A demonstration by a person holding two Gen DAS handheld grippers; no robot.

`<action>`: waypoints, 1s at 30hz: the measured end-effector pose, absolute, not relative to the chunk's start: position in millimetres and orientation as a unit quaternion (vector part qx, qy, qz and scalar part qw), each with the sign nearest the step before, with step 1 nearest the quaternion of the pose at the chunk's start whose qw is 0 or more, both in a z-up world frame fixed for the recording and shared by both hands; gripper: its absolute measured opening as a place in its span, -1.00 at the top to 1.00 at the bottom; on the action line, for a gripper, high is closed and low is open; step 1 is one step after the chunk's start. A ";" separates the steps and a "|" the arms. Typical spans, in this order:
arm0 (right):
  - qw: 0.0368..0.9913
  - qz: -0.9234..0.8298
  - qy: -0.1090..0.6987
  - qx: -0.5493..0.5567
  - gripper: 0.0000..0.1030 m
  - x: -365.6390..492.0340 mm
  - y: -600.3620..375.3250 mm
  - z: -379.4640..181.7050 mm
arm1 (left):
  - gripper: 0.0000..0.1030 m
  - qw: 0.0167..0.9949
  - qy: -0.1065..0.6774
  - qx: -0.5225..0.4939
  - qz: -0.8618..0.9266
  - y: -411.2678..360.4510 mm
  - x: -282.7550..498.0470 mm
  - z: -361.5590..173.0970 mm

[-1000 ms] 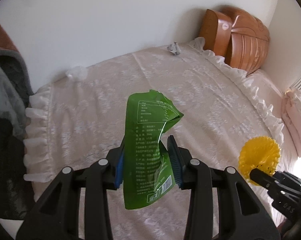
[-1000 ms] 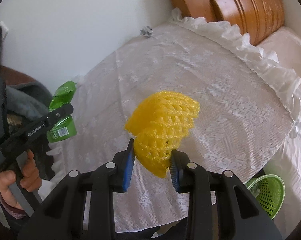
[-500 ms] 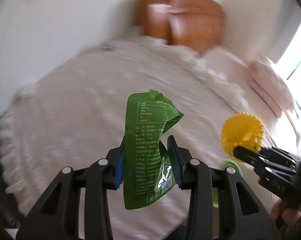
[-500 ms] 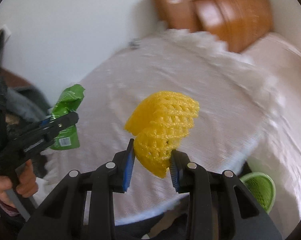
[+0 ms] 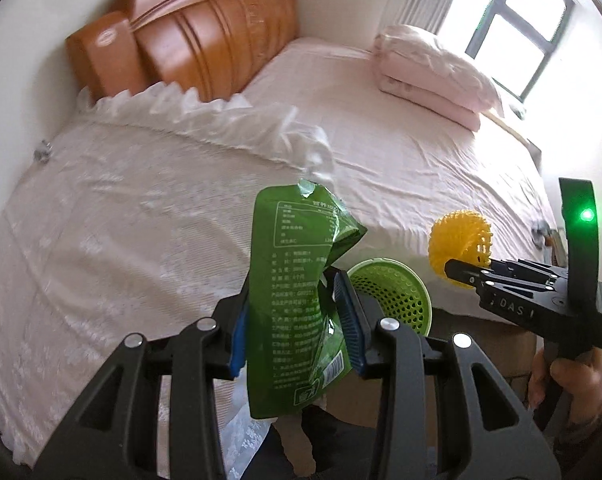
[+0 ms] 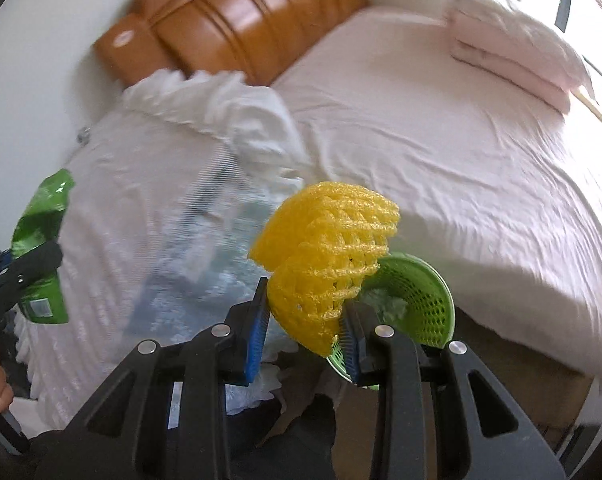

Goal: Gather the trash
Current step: 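Carry the net and green bag over the wastebasket and open both tools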

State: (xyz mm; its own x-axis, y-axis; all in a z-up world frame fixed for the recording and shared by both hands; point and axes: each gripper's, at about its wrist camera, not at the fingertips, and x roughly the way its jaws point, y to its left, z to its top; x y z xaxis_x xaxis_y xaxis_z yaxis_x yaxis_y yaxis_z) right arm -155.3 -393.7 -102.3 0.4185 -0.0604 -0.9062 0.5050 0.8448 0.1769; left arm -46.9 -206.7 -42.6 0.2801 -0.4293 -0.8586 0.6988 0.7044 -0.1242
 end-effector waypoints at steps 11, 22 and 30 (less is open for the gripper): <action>0.782 -0.189 0.535 0.258 0.28 -156.5 -422.9 -168.2 | 0.27 0.773 0.477 0.171 -0.382 -228.0 -61.5 -46.4; 0.714 -0.243 0.590 0.289 -0.42 -149.8 -440.2 -257.8 | 0.27 0.770 0.474 0.186 -0.385 -224.6 -69.1 -49.4; 0.718 -0.281 0.568 0.286 -0.88 -173.5 -452.1 -231.8 | 0.27 0.761 0.480 0.190 -0.393 -227.4 -70.3 -52.6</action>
State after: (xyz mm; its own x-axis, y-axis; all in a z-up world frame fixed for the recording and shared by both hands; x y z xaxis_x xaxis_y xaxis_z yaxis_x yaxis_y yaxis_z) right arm -173.5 -452.1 -231.8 0.1957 -0.0791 -0.9775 0.7296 0.6778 0.0912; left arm -70.3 -227.4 -52.6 0.2310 -0.4154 -0.8798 0.7803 0.6193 -0.0875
